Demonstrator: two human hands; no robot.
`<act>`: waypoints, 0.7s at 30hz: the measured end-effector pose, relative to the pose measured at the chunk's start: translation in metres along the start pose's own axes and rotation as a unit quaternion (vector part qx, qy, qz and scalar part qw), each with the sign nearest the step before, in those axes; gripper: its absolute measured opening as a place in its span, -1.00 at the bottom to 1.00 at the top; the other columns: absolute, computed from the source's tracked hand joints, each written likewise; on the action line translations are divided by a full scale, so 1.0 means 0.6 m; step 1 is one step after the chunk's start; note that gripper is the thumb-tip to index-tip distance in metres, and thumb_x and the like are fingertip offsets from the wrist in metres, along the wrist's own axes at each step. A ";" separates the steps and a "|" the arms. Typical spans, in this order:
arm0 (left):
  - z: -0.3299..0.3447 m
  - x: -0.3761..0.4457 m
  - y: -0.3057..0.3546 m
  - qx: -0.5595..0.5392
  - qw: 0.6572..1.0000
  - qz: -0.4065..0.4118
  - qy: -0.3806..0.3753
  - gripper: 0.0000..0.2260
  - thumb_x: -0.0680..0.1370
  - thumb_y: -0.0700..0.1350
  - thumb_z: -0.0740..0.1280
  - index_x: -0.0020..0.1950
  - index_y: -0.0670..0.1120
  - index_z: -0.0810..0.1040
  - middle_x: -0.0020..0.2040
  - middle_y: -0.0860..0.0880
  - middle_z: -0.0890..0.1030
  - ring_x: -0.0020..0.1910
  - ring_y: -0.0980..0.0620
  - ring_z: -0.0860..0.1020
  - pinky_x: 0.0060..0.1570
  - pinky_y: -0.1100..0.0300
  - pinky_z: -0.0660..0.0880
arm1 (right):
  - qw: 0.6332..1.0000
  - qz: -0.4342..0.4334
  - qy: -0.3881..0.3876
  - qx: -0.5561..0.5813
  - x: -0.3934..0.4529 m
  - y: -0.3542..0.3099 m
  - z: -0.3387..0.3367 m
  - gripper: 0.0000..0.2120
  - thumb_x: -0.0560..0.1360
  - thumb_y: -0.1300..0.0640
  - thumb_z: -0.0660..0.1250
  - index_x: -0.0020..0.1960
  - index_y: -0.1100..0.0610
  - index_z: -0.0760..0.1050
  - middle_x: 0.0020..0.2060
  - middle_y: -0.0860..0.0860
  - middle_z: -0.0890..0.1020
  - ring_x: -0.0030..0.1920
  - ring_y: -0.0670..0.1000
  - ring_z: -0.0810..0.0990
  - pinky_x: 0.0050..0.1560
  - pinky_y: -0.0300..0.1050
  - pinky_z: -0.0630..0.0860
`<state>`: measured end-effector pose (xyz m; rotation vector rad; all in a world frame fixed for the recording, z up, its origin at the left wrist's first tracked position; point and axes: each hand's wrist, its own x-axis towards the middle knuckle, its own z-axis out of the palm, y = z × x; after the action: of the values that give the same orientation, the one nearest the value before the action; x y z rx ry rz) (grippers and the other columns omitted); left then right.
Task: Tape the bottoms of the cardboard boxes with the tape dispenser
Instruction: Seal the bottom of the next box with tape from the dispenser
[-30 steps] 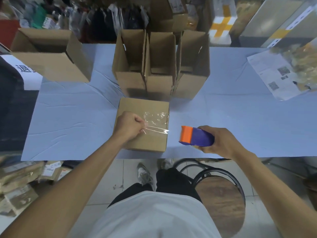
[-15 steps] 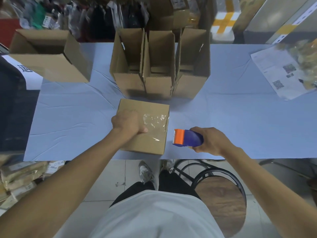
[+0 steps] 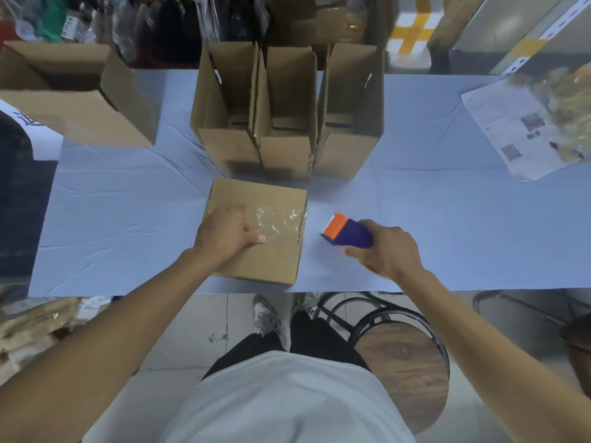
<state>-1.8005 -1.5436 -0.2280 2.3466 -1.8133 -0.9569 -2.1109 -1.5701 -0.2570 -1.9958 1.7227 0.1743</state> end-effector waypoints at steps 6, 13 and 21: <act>0.020 -0.021 -0.021 -0.096 0.993 0.030 0.059 -0.87 0.49 -0.05 0.44 -0.08 -0.06 0.55 -0.22 0.06 0.57 -0.16 0.01 0.54 -0.21 0.18 0.43 | 0.993 -0.058 0.100 0.003 0.019 -0.014 0.025 -0.62 0.54 -0.08 0.33 0.27 0.06 0.38 0.02 0.02 0.60 -0.04 0.17 0.56 -0.30 -0.09 0.33; 0.074 -0.046 0.020 0.092 0.967 0.200 0.129 -0.55 0.57 -0.16 0.34 0.42 -0.30 0.40 0.42 -0.25 0.43 0.40 -0.22 0.40 0.39 -0.05 0.33 | 0.975 -0.139 0.172 -0.030 0.015 -0.092 0.044 -0.73 0.54 0.01 0.36 0.10 0.19 0.58 0.09 0.19 0.56 -0.02 0.24 0.56 -0.17 -0.03 0.49; 0.095 -0.040 -0.012 0.199 0.973 0.105 0.046 -0.37 0.55 0.30 -0.19 0.60 0.12 -0.01 0.62 -0.06 -0.09 0.59 -0.10 -0.11 0.51 -0.08 -0.11 | 0.912 -0.393 0.117 0.028 0.065 -0.114 0.052 -0.47 0.46 -0.05 0.47 0.28 0.27 0.56 0.31 0.22 0.54 0.30 0.27 0.53 0.27 0.20 0.48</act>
<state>-1.8249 -1.5006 -0.2663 2.2783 -2.3353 -0.4858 -2.0312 -1.5855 -0.2805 -2.5636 0.8941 -0.3975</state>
